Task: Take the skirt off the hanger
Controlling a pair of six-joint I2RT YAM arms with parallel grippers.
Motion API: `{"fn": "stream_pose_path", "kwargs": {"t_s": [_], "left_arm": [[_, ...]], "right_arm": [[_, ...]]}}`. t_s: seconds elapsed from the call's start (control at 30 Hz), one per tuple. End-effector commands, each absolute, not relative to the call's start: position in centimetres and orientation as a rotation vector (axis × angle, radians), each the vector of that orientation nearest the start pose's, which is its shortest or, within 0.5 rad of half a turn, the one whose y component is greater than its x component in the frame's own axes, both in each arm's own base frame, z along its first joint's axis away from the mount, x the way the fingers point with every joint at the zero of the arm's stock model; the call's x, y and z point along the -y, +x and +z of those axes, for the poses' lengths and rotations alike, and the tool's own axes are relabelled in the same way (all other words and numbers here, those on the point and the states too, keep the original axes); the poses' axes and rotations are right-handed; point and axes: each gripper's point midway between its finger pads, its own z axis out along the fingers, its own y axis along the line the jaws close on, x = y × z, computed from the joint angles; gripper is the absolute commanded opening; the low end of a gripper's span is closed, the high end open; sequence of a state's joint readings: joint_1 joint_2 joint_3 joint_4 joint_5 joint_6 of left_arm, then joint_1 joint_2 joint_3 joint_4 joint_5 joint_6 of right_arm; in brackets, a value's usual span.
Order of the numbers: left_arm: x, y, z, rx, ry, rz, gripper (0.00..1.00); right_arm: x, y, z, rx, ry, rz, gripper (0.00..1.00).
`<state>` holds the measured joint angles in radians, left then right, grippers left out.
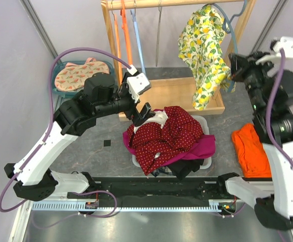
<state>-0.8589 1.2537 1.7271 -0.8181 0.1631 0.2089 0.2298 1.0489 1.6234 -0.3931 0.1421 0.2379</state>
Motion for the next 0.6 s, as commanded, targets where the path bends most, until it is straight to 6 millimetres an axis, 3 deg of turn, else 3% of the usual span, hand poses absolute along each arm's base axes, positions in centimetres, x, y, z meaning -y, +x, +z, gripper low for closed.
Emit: {"fn": "stream_pose_path", "kwargs": {"t_s": [0.0,0.03,0.1,0.13,0.2,0.23,0.33,0.43,0.57], "left_arm": [[28.8,21.1,42.9,-1.587,1.031,-0.683,1.00],[29.0,21.1,43.3,-1.580,1.029,-0.690,1.00],[29.7,21.3,44.3,-1.539,1.026,-0.710,0.99],[30.1,21.4,44.7,-1.528,1.028,-0.721,1.00],[31.0,21.5,45.9,-1.497,1.030,-0.755,1.00],[31.4,21.6,46.0,-1.491,1.036,-0.767,1.00],[32.1,22.3,46.6,-1.482,1.023,-0.763,1.00],[32.3,23.1,46.7,-1.484,0.998,-0.749,1.00],[32.4,24.3,46.7,-1.498,0.951,-0.723,1.00]], "right_arm": [[-6.5,26.1,54.2,-1.310,0.047,0.387,0.00],[-6.6,24.4,54.1,-1.301,0.032,0.411,0.00],[-7.1,22.9,53.1,-1.336,0.010,0.456,0.00],[-7.8,21.0,53.4,-1.320,-0.038,0.502,0.00],[-8.1,19.2,53.2,-1.325,-0.067,0.538,0.00],[-8.0,17.1,54.2,-1.285,-0.089,0.554,0.00],[-7.8,13.3,55.3,-1.253,-0.127,0.581,0.00],[-8.0,10.5,55.8,-1.244,-0.152,0.621,0.00],[-7.9,8.3,56.0,-1.237,-0.167,0.650,0.00]]}}
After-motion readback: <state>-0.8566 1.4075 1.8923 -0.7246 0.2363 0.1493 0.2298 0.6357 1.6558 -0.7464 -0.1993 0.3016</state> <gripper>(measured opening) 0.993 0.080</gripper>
